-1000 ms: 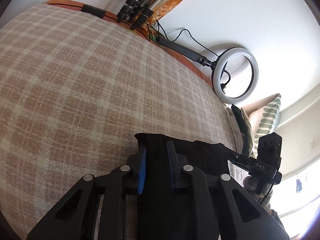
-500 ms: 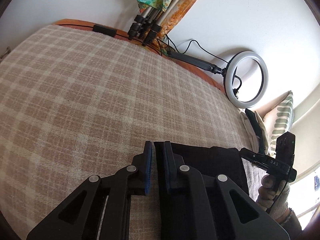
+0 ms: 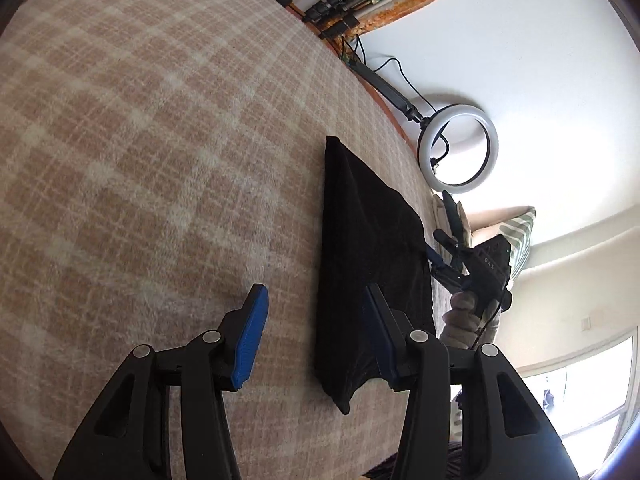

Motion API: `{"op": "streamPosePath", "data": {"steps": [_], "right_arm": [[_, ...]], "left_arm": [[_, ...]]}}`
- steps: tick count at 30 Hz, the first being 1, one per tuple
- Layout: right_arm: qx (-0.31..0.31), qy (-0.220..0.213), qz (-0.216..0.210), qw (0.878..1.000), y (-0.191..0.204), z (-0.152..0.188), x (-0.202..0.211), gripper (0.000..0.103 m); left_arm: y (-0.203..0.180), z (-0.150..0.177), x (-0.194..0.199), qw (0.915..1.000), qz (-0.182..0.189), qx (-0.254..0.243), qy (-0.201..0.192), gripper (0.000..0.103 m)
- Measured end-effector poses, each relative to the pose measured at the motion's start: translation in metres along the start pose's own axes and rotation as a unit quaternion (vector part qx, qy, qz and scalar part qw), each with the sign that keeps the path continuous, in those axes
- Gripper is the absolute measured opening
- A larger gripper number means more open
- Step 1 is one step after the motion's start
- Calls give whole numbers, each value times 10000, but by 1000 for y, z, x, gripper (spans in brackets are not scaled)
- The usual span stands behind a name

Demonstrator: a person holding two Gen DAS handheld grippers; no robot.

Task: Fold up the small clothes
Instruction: 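Grasp the edge of the folded black bundle with both tools, then lift the bundle with both tools and carry it onto the cloth bag pile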

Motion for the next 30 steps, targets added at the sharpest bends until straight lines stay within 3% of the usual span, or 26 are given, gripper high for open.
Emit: {"op": "streamPosePath", "data": {"steps": [7,17,21,24,27,30], "right_arm": [[112,39,-140,9998,11,0,-14,50],[111,78,-309,9994,19,-3,-26,46],[145,114,-311,9993,21,-4,-31,39],[248,148,-144,9995,26,-2,-35,26],[565,181,181,9981,37,1,-37,9],[924,139,564,9940,51,5,-35,5]], "left_arm": [[-9,29,-11,9991,391,64,128,47],[-37,24,-47,9975,405,-424,400,43],[-37,26,-55,9969,345,-464,535,24],[-39,28,-55,9960,169,-683,552,13],[-43,30,-53,9951,33,-874,463,11],[-47,30,-49,9939,-20,-1036,380,9]]}}
Point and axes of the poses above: each gripper's, at about its wrist camera, not at the fingertips, and x roughly against the way its jaws point, y to its left, z to its underside, the point moved 3 cm from there along -x, roughly the way its jaws point, and after that the axes turned 5 degrees about z, right-handed, at the moved point
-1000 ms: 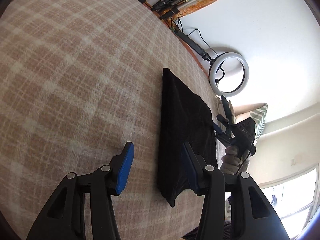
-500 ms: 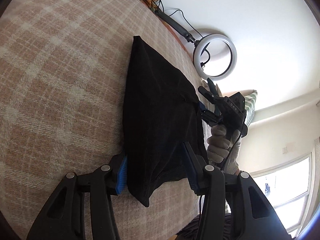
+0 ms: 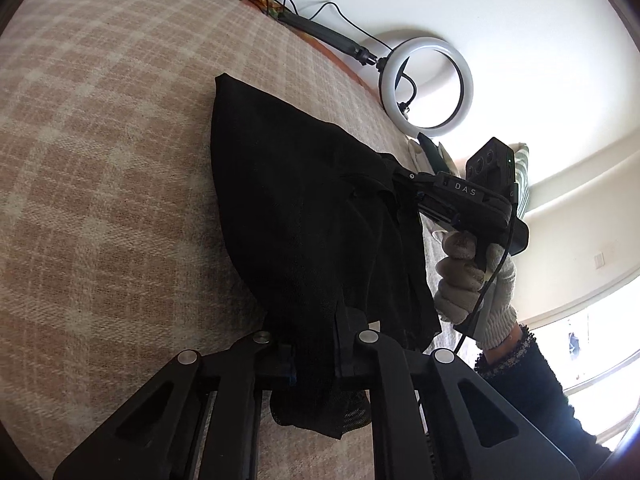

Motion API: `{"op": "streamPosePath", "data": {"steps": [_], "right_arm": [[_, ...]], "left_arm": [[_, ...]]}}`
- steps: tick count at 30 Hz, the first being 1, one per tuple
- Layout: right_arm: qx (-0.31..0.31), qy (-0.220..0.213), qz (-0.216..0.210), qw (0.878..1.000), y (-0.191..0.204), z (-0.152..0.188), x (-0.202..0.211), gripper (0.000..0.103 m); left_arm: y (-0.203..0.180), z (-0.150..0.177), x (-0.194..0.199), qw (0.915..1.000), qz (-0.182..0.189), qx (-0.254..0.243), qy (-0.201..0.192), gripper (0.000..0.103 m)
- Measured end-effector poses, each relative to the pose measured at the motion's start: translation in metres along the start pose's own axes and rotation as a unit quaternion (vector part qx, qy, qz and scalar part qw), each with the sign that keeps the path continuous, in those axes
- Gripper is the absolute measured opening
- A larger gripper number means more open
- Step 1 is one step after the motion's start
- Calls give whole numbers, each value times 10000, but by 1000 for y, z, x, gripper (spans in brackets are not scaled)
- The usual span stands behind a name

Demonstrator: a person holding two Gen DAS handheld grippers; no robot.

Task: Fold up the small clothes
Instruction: 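Lift the bundle with both tools and carry it onto the cloth bag pile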

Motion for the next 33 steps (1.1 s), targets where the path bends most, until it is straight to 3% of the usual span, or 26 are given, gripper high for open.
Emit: {"op": "streamPosePath", "data": {"steps": [15,25,33], "right_arm": [[609,-576,406,9957,45,-1,56,3],[605,-1072,592,9906,33,-1,109,3],[373,-1434,829,9855,-4,-9,162,3]], "left_arm": [[-48,-10,0,9982,124,-567,-174,7],[-108,-22,-38,9934,454,-1051,20,7],[-161,-45,-83,9871,729,-1409,197,7]]}}
Point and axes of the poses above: each gripper's, at about its wrist camera, not at the fingertips, and x roughly against the way its jaws point, y to its left, z to its underside, the point moved 3 cm from there along -x, roughly the way its jaws point, and after that the axes turned 5 degrees about z, right-handed, at the moved point
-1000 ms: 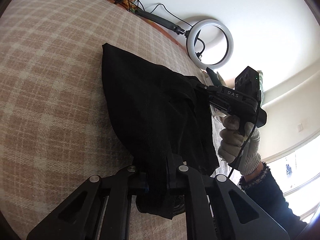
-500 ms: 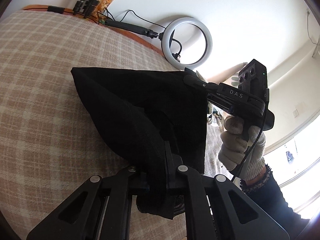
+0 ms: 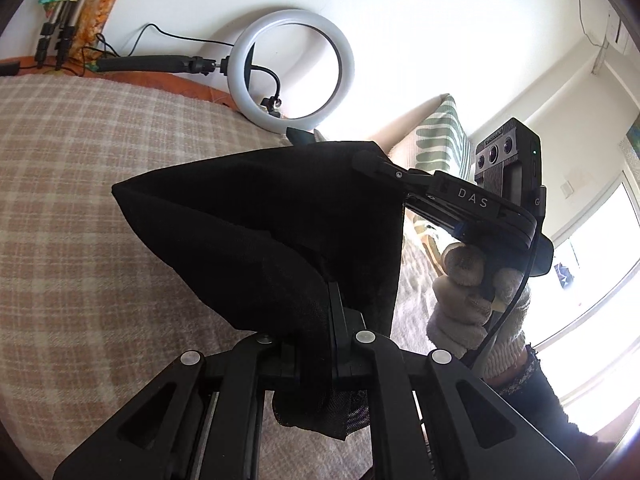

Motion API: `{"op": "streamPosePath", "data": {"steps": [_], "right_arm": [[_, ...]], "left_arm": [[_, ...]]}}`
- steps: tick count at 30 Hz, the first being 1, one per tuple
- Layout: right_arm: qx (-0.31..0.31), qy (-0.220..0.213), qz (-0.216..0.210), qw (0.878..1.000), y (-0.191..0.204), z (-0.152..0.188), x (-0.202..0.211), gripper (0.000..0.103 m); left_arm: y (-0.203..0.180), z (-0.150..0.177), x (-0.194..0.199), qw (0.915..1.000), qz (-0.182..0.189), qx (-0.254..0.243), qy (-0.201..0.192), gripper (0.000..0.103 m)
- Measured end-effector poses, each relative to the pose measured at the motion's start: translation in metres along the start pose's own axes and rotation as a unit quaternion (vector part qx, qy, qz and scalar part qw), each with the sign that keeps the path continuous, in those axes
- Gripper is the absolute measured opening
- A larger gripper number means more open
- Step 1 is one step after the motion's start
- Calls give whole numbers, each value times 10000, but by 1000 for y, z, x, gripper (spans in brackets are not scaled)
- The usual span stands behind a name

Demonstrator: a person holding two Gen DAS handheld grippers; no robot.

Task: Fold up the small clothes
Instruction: 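Lift the bundle with both tools and carry it onto the cloth bag pile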

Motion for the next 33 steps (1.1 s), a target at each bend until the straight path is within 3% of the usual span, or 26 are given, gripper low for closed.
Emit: {"op": "streamPosePath", "data": {"steps": [19,33], "right_arm": [[-315,-767,1026,9913,-140,-77,85,3],[-297,-840,1561,9837,-230,-133,64,3]], "left_arm": [[-84,-86,-116,9943,301,-1018,68,7],[-95,-124,-213,9877,252,-1536,158,7]]}}
Point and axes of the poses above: each gripper's, at about its wrist camera, not at the fingertips, and x roughly against the way its jaws point, y to its left, z to its underside, the point moved 3 cm from there along -x, roughly the way its jaws point, and after that the axes turned 5 degrees about z, right-handed, at the moved point
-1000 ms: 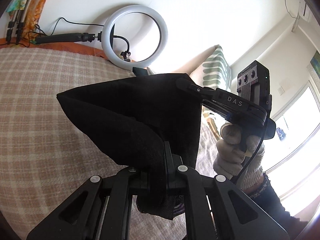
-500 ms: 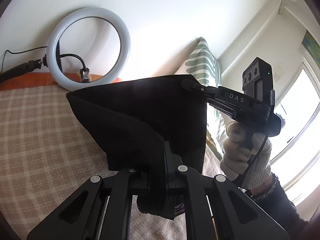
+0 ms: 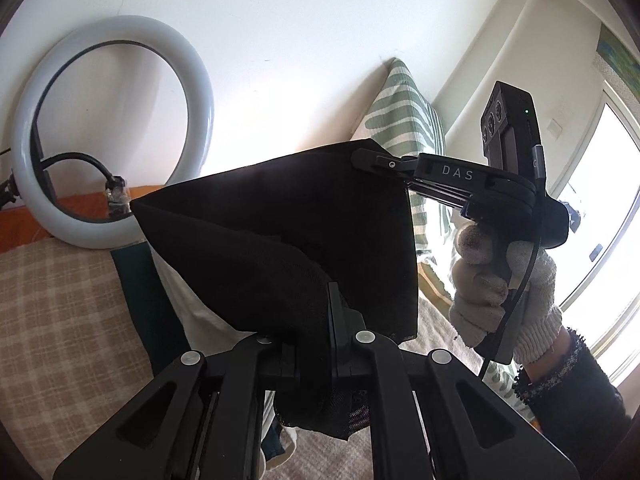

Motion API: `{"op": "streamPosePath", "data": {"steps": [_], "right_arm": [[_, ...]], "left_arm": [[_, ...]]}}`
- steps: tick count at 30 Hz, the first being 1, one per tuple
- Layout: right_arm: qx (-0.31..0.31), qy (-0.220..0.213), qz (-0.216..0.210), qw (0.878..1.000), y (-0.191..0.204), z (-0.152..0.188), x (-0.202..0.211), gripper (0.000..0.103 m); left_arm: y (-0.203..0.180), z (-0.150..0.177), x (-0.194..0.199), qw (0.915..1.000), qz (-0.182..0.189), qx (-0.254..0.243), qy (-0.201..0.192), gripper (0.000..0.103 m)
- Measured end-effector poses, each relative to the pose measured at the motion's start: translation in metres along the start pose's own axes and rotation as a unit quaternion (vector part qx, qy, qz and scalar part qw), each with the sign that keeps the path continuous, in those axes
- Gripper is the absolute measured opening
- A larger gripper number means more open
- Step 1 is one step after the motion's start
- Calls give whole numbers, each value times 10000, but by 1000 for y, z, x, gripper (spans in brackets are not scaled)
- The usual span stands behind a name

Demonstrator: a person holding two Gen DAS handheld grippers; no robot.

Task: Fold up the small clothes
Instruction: 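Lift the bundle with both tools and carry it onto the cloth bag pile, then open both tools and withdraw them from the placed bundle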

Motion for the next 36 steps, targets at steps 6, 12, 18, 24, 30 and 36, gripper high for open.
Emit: {"op": "streamPosePath", "data": {"steps": [6,12,18,24,30,36], "right_arm": [[23,186,297,9994,-30,-1,-38,3],[5,458,747,9962,-46,2,-69,10],[-8,579,1067,9926,-51,7,-68,38],[-68,446,1074,9932,-49,9,-46,68],[-133,313,1141,9929,-42,16,-20,86],[-86,256,1186,9926,-24,27,12,92]], "left_arm": [[15,14,-32,9995,-31,103,311,7],[19,33,-31,9970,-279,10,722,9],[13,45,-14,9923,-875,-246,838,52],[9,51,3,9899,-1135,-318,788,69],[6,51,16,9870,-1405,-316,708,72],[-10,59,45,9868,-1470,-353,576,72]]}}
Point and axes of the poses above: each gripper's, at about its wrist camera, not at the fingertips, and x roughly against the way its jaws point, y to its left, z to its underside, the point moved 3 cm from there along -x, roughly the way its jaws point, and after that the axes turned 5 degrees about z, right-handed, at the moved point
